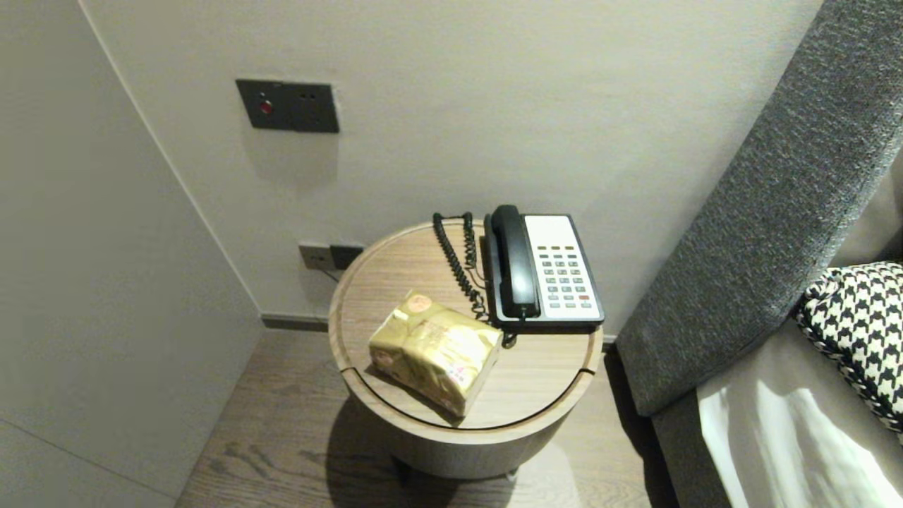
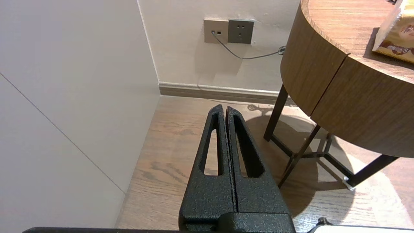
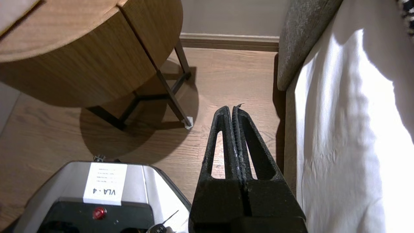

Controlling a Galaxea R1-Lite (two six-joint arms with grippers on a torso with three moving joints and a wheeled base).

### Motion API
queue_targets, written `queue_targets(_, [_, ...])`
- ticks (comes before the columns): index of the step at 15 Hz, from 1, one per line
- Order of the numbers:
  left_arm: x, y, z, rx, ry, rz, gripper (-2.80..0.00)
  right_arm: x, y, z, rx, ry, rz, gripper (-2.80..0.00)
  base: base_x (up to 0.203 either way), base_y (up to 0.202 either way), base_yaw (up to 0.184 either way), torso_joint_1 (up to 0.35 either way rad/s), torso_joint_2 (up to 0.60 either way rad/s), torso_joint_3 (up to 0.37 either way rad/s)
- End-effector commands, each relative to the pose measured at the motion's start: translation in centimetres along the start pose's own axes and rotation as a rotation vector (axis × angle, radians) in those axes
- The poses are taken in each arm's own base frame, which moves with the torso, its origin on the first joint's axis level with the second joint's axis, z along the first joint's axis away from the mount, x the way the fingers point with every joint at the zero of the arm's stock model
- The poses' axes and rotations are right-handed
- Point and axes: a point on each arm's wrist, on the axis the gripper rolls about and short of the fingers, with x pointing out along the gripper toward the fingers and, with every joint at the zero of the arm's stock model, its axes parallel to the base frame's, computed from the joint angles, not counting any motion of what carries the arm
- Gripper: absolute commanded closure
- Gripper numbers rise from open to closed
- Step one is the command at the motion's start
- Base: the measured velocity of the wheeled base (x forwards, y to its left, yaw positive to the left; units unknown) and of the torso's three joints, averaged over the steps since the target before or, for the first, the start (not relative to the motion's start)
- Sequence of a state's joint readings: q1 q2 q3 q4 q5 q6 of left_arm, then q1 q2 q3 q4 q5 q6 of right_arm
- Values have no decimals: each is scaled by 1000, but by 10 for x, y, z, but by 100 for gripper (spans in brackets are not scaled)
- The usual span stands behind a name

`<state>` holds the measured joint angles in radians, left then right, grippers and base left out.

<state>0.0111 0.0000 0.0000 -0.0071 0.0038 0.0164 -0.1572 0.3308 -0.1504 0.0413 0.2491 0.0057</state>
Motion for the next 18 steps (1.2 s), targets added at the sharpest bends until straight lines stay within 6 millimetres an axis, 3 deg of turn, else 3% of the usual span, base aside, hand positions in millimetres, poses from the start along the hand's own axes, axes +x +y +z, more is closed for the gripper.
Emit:
queue_targets(1, [0,0,0,0,-2,0,0,-2,0,-12,-13,-3,8,0,0,0,0,0,0,0])
queue_targets(3, [0,0,0,0,-2,2,0,0,0,-22,-36,13,-3,0,0,0,0,0,0,0])
queue_targets(9, [0,0,0,-1,-2,0,0,1,-2,-25,-53,14,30,0,0,0,0,0,0,0])
queue_targets(18, [0,0,0,0,-2,0,0,-13,-4,-37,-98,-144,-44,0,0,0,0,0,0,0])
